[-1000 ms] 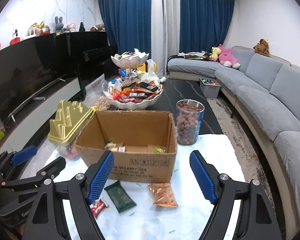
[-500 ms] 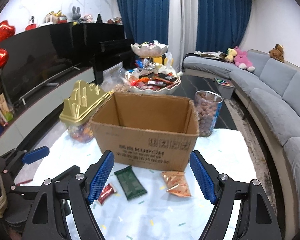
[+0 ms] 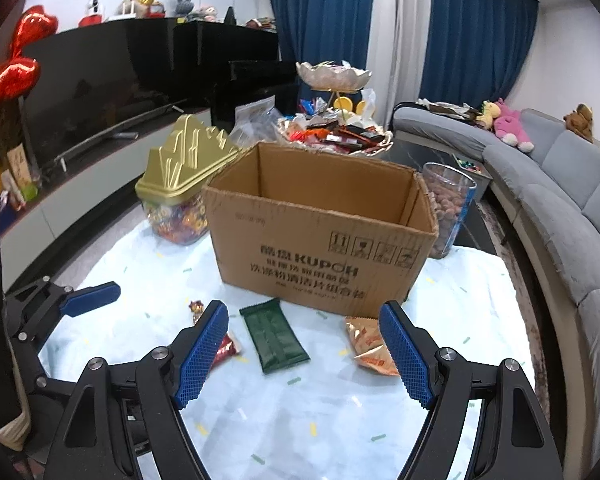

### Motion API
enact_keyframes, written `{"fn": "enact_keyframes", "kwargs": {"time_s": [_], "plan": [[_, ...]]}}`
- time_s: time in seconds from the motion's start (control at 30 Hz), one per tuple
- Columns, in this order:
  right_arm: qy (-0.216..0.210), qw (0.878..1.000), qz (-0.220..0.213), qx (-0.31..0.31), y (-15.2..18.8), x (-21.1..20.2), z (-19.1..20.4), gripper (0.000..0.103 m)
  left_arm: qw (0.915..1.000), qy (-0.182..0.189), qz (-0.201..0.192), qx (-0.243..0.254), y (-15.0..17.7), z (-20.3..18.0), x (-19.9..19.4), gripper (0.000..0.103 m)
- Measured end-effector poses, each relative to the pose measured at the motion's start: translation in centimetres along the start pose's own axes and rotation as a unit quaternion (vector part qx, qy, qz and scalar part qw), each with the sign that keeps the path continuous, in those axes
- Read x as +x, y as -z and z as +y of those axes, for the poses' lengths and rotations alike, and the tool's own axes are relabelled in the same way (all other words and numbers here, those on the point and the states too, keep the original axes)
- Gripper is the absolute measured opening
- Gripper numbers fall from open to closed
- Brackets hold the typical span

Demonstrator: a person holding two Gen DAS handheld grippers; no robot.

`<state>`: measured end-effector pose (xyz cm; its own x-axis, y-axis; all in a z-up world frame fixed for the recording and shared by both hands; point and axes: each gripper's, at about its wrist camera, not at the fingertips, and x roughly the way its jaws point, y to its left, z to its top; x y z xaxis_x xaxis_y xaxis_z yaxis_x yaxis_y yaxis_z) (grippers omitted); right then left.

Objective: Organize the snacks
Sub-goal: 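Withdraw both tools from the box toward the green bar and red candies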

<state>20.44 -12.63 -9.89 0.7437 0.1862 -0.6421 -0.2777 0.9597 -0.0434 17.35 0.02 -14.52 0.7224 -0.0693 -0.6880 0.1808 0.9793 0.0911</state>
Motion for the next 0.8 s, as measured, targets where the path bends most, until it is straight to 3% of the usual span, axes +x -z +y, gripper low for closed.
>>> {"fn": "enact_keyframes", "kwargs": {"time_s": [0.43, 0.8], "plan": [[-0.020, 0.999, 0.030, -0.033, 2.7, 2.7, 0.7, 0.079, 0.9995, 0.005, 0.012, 0.028, 2.6, -0.9, 2.5, 0.076], [-0.060, 0.993, 0.051, -0.088, 4.1, 5.8, 1.2, 0.079, 0.9969, 0.002, 0.035, 0.071, 3.2, -2.2, 5.6, 0.066]]}}
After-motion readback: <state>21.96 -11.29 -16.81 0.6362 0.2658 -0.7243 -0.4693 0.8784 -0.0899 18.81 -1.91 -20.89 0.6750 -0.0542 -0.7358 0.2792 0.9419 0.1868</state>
